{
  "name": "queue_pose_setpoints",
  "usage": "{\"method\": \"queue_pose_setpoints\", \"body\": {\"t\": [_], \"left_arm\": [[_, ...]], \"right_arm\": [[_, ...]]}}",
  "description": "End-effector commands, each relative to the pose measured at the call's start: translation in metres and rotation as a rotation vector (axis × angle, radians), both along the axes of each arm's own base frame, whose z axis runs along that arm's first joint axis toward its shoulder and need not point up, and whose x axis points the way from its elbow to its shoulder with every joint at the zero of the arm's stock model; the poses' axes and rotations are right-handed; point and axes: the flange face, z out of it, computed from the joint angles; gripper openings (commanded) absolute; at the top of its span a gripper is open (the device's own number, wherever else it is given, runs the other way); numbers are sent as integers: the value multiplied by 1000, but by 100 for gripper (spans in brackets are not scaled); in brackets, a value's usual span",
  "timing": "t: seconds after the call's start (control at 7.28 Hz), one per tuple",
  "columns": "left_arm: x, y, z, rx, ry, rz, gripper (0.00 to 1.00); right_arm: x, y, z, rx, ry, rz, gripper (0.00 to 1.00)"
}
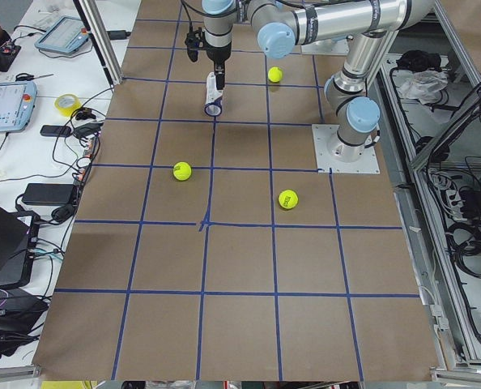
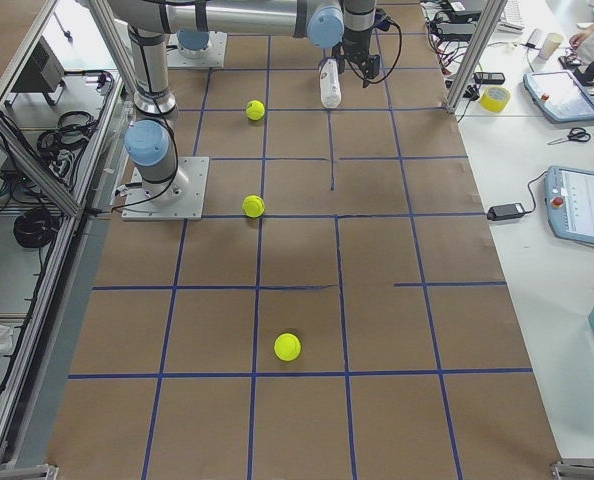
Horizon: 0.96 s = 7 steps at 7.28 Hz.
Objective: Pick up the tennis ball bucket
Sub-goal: 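Reach the left gripper toward the can's blue open end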
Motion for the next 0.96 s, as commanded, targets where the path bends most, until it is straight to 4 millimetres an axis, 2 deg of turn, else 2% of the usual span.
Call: {"method": "queue_pose_setpoints", "body": {"t": [0.0,0.14,0.27,0.41,0.55,0.69,0.82], "left_arm": [[-15,-8,-39,6,173,14,100],[-15,-13,-62,6,202,18,100],[-17,-16,-87,26,240,15,100],[-17,-20,-109,26,253,12,100],[-18,-21,-133,39,276,17,100],[-25,-24,-151,46,366,28,100],[-25,-31,-158,22,370,21,100]], "right_arm": [[-29,15,29,0,11,-191,100],[-42,9,30,-5,-7,-254,100],[-46,12,31,7,-11,-354,100],[-50,25,39,22,31,-406,100],[-50,29,40,26,31,-484,100],[-49,27,41,17,18,-508,100],[-50,26,38,24,31,-506,100]]}}
